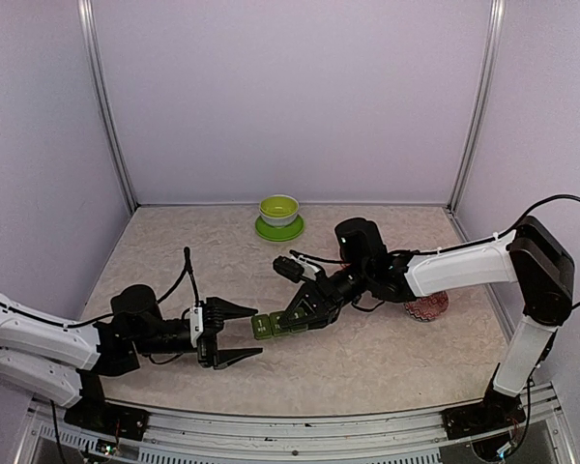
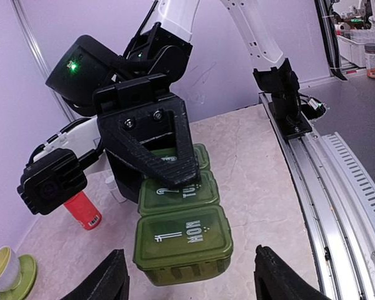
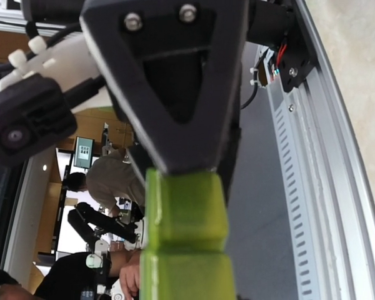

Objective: Sort the pills into containers
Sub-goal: Open the lid of the pill container.

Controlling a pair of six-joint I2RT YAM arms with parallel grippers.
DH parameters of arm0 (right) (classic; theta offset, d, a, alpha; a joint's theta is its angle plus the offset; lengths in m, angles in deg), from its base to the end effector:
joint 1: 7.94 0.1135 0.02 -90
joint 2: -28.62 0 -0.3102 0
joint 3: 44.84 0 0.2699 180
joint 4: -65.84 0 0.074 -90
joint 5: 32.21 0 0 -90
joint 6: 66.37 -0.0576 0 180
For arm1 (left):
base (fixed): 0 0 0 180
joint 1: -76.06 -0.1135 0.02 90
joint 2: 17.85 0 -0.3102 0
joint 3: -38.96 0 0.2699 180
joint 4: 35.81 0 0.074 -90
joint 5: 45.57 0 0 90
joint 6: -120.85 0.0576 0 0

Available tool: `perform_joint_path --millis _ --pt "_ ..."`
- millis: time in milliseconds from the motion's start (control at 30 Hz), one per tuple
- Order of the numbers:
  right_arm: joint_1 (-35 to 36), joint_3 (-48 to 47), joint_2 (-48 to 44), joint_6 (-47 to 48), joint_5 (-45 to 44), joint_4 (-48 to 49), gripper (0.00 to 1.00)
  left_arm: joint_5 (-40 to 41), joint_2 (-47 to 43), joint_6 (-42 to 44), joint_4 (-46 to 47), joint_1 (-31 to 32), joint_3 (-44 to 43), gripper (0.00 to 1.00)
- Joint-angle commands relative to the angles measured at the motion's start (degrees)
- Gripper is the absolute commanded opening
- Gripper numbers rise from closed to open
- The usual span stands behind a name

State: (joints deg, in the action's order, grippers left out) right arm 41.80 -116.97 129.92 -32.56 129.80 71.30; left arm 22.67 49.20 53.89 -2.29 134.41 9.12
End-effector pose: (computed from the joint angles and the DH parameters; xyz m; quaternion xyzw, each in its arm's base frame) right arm 0.2170 0.3410 0.2492 0.2828 -0.6943 -0.6495 0.1265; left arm 0.1084 -0.2166 0.2277 0.5650 0.4590 -0.3349 0.5983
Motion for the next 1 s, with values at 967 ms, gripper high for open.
perform_joint_path --millis 967 --pt "-0.4 0.1 1.4 2.1 2.8 0.1 0.2 -2.1 1.3 0.5 5.0 2.6 0.4 0.45"
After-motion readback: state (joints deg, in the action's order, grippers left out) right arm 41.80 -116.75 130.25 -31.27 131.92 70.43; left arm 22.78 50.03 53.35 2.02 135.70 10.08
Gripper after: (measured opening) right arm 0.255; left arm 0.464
